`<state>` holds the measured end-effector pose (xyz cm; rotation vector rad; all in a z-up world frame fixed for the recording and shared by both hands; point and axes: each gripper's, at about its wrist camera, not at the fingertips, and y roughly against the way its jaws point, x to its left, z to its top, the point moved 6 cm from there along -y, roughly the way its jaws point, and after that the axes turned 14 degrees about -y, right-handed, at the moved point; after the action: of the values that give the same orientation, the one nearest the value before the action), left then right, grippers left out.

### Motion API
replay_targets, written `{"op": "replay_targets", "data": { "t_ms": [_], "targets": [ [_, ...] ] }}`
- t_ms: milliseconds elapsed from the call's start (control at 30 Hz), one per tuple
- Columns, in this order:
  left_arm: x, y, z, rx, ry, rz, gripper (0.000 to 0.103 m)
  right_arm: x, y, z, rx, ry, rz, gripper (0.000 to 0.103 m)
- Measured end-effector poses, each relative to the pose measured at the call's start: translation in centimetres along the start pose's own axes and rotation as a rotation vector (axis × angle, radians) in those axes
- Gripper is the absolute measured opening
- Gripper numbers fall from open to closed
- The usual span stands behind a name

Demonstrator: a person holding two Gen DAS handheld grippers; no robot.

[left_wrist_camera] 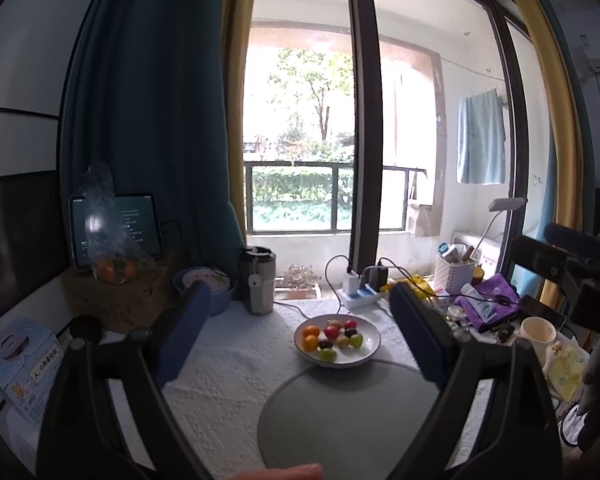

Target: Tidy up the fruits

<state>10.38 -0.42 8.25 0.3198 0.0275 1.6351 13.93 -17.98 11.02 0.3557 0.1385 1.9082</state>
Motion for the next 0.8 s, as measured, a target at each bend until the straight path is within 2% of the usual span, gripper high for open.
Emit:
{"op": "replay_targets", "data": {
  "t_ms": [800],
  "targets": [
    [0.17,1.01,0.32,-0.036,0.014,-0.003,0.091,-0.65,0.49,0.51,-0.029,-0.02,-0.022,0.084]
  ]
}}
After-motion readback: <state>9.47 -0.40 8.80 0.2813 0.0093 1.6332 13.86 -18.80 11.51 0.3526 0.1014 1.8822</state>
